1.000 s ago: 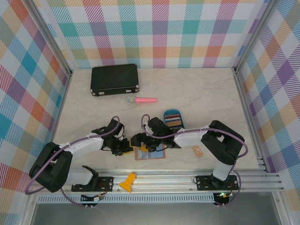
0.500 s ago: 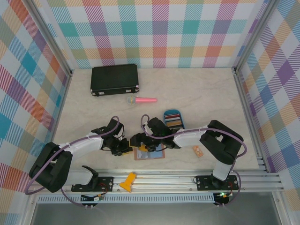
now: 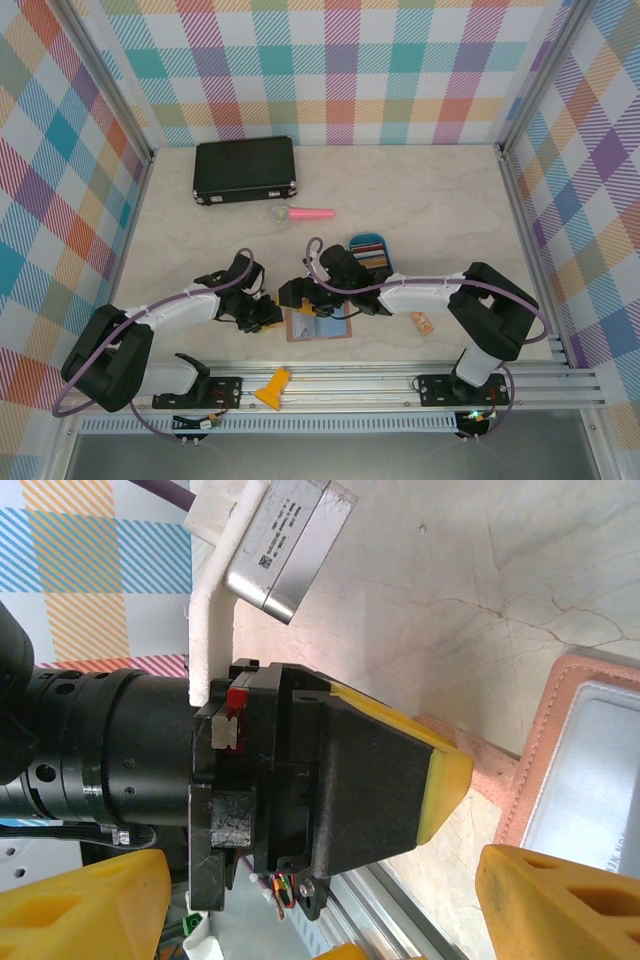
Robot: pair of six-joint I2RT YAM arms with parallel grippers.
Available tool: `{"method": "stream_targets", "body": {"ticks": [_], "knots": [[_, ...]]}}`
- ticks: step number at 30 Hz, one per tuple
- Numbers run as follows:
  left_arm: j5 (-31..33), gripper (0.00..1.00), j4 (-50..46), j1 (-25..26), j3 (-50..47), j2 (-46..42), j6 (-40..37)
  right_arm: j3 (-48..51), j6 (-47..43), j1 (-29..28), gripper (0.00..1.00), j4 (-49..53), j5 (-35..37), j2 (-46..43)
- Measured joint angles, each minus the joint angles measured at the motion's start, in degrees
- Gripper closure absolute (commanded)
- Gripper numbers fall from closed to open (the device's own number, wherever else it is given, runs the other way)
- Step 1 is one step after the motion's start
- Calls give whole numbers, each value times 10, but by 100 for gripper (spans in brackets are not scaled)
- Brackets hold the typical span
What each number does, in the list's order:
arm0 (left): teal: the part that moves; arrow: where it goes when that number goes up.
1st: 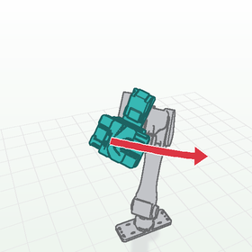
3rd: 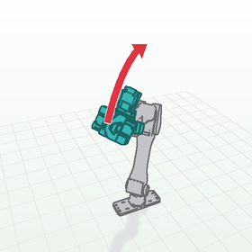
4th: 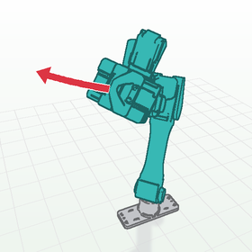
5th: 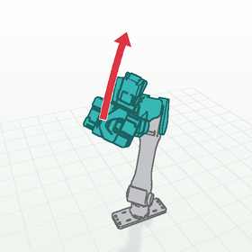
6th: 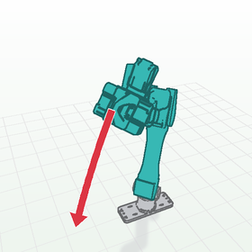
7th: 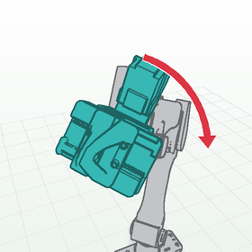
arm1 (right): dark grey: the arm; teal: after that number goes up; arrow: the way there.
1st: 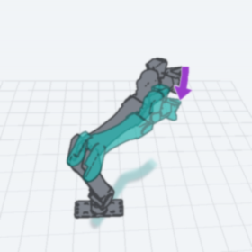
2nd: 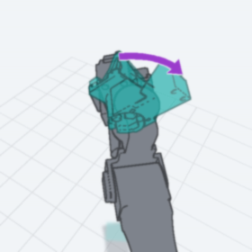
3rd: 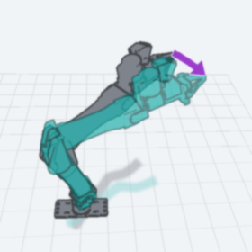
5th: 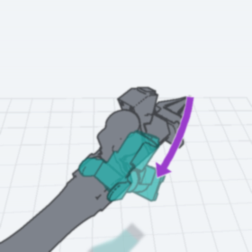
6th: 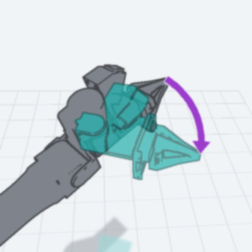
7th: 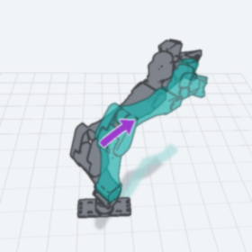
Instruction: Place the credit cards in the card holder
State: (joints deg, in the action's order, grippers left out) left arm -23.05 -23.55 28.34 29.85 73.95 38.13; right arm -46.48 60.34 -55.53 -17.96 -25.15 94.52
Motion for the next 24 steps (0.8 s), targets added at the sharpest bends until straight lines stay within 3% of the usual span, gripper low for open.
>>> {"method": "stream_targets", "body": {"ticks": [10,18,24], "knots": [[0,75,1,0,0,1,0,-21,-59,0,19,99,13,-41],[0,74,1,0,0,1,0,-38,-76,1,19,110,9,-43],[0,74,1,0,0,1,0,-59,-106,5,19,199,45,-60]]}}
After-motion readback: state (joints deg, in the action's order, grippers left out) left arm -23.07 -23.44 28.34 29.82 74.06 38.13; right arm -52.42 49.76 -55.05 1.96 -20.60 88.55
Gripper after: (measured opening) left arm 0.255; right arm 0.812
